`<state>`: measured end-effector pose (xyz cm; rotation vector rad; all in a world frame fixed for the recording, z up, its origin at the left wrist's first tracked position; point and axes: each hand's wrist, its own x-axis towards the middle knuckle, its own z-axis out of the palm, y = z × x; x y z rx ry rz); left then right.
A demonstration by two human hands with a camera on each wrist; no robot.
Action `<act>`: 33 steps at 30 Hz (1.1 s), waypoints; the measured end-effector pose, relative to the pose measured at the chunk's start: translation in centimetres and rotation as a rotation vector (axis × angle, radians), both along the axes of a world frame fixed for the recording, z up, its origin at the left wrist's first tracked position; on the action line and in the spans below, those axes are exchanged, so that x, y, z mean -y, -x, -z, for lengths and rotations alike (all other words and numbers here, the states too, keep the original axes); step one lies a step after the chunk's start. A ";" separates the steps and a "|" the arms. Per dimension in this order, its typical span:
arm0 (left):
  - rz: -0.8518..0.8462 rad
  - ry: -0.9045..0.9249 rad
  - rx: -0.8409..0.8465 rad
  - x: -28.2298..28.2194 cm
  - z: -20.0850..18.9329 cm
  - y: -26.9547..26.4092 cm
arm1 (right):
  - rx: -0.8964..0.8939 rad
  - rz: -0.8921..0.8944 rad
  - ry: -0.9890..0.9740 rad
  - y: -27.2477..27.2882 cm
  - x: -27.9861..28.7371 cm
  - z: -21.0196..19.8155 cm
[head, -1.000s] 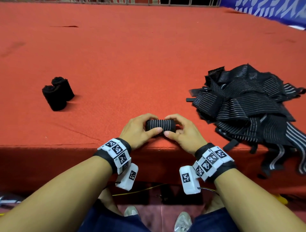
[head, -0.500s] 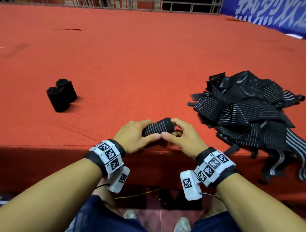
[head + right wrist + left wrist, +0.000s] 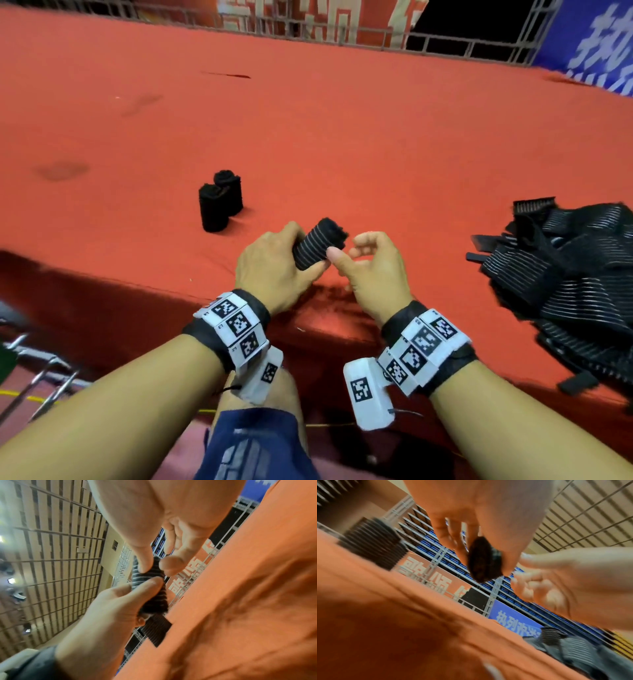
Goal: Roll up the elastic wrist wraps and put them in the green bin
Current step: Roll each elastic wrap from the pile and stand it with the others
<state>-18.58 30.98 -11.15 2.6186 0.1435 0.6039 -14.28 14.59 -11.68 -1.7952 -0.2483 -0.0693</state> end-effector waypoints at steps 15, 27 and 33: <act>-0.300 0.045 -0.080 -10.2 1.0 2.5 | 0.015 -0.428 0.209 -1.8 -15.7 0.0; -0.360 -0.082 -0.220 -14.6 0.9 2.5 | 0.024 -0.534 0.253 -3.2 -21.1 2.2; -0.353 -0.036 -0.244 -14.6 1.4 2.2 | 0.023 -0.532 0.308 -3.4 -21.2 2.6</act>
